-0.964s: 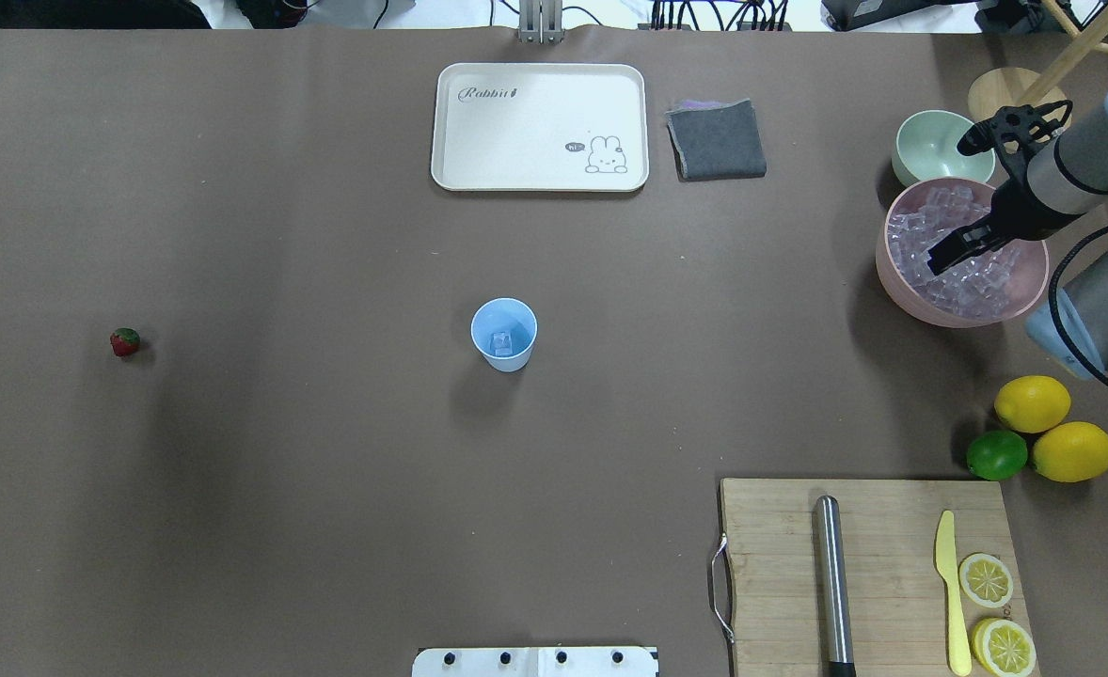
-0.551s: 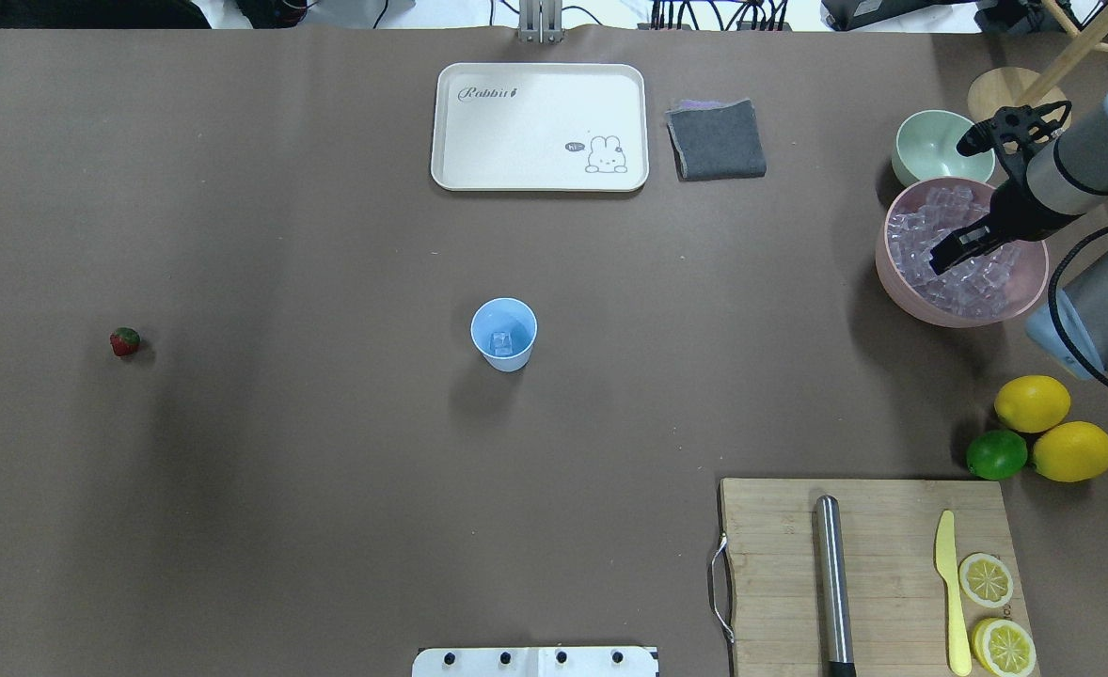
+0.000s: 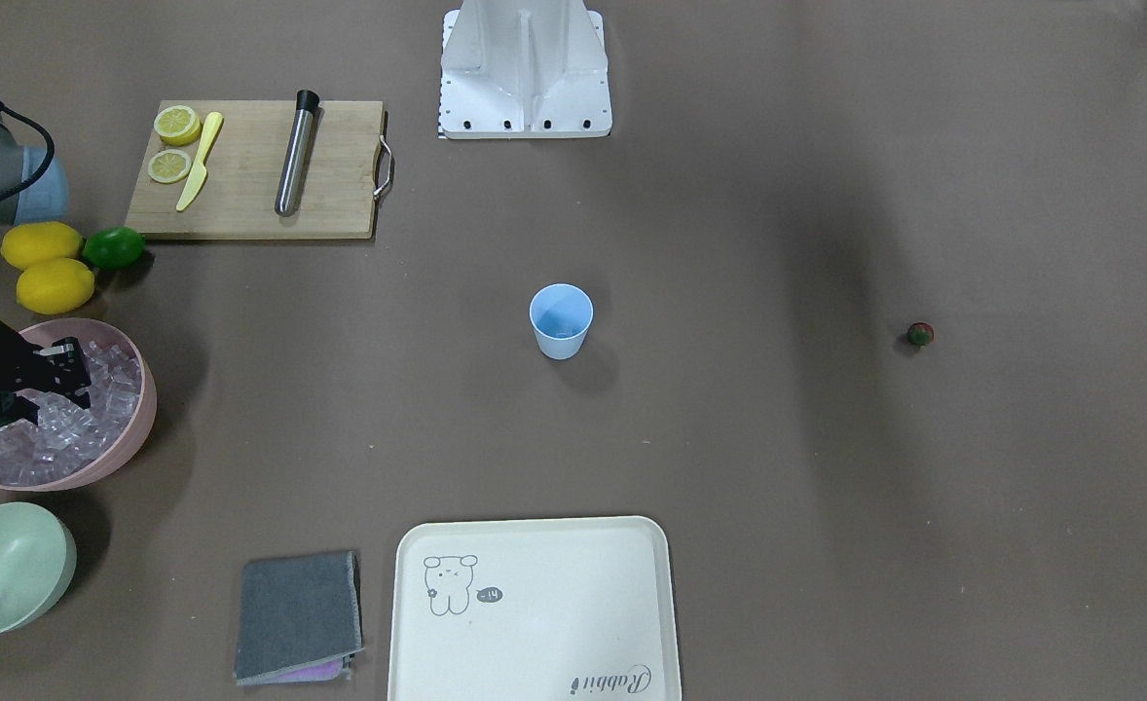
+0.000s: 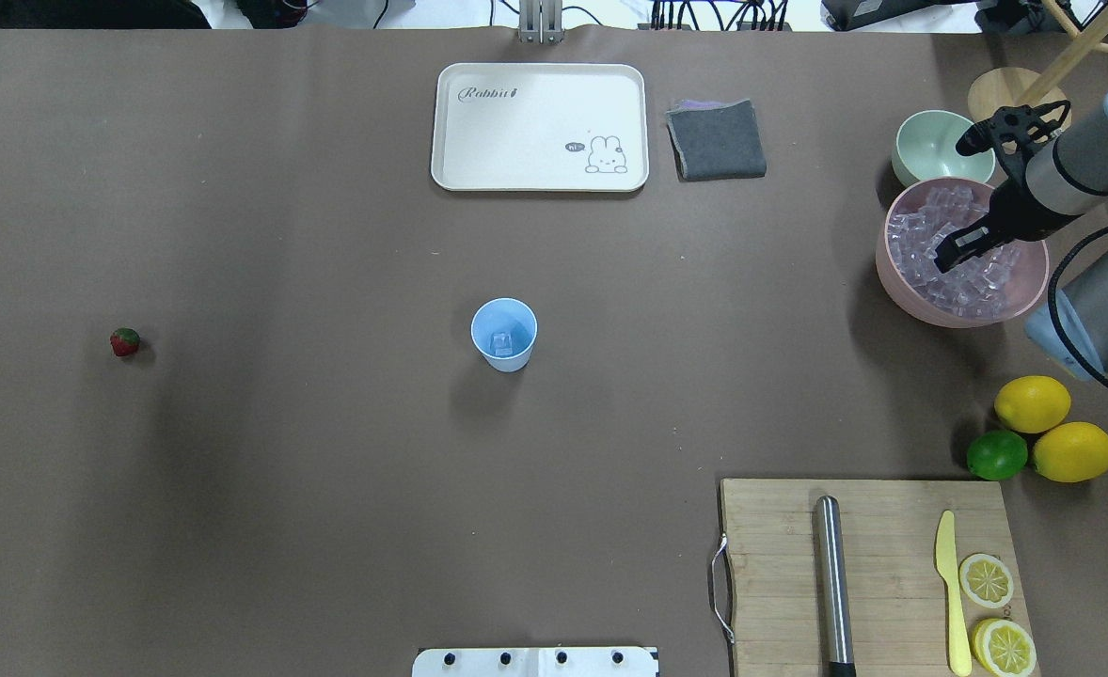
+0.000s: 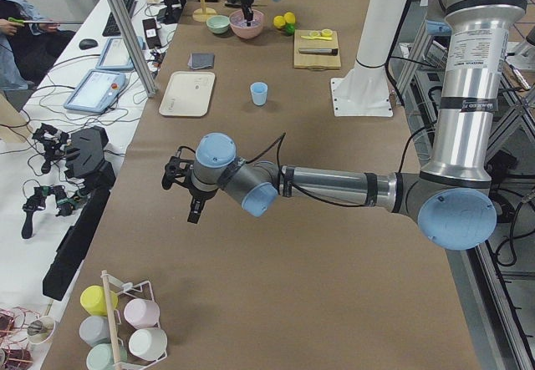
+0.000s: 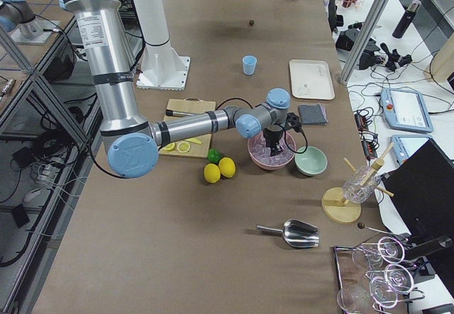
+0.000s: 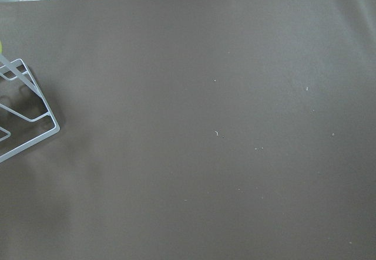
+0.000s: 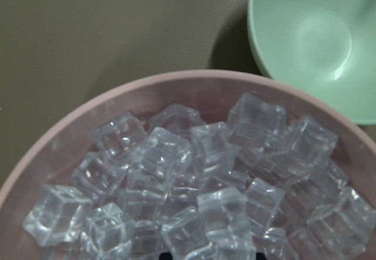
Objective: Put ice and strawberries in cup
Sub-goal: 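Lower the right gripper into the ice and grasp another cube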
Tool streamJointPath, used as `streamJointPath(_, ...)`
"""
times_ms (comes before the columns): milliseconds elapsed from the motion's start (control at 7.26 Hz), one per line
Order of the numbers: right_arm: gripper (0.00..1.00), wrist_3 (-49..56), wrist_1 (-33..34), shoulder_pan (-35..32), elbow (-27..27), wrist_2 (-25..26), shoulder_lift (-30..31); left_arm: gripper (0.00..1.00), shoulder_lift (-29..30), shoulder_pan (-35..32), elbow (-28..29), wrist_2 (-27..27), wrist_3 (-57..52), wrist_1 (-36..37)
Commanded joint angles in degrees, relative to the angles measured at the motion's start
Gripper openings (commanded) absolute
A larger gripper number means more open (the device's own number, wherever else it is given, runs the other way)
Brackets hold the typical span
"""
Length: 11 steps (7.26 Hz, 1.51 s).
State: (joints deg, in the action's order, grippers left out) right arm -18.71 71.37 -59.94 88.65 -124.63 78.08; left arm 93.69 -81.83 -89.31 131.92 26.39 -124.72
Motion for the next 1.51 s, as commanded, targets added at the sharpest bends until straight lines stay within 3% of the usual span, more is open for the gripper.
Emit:
streamJointPath(0, 0.45, 0.0, 0.0, 0.1, 0.2, 0.0, -0.1, 0.97, 0.0, 0.0, 0.1, 0.0, 0.0, 0.0)
streamJointPath(688, 0.39, 0.0, 0.0, 0.1, 0.2, 0.0, -0.5, 0.97, 0.0, 0.0, 0.5, 0.0, -0.1, 0.0)
streamJointPath(826, 0.33, 0.0, 0.0, 0.1, 0.3, 0.1, -0.5, 0.97, 0.0, 0.0, 0.6, 0.0, -0.1, 0.0)
streamJointPath(964, 0.18, 0.0, 0.0, 0.1, 0.5, 0.0, -0.5, 0.97, -0.1, 0.0, 0.6, 0.0, -0.1, -0.1)
streamJointPath(1377, 0.14, 0.0, 0.0, 0.1, 0.5, 0.0, -0.7, 0.97, -0.1, 0.0, 0.5, 0.0, -0.1, -0.1)
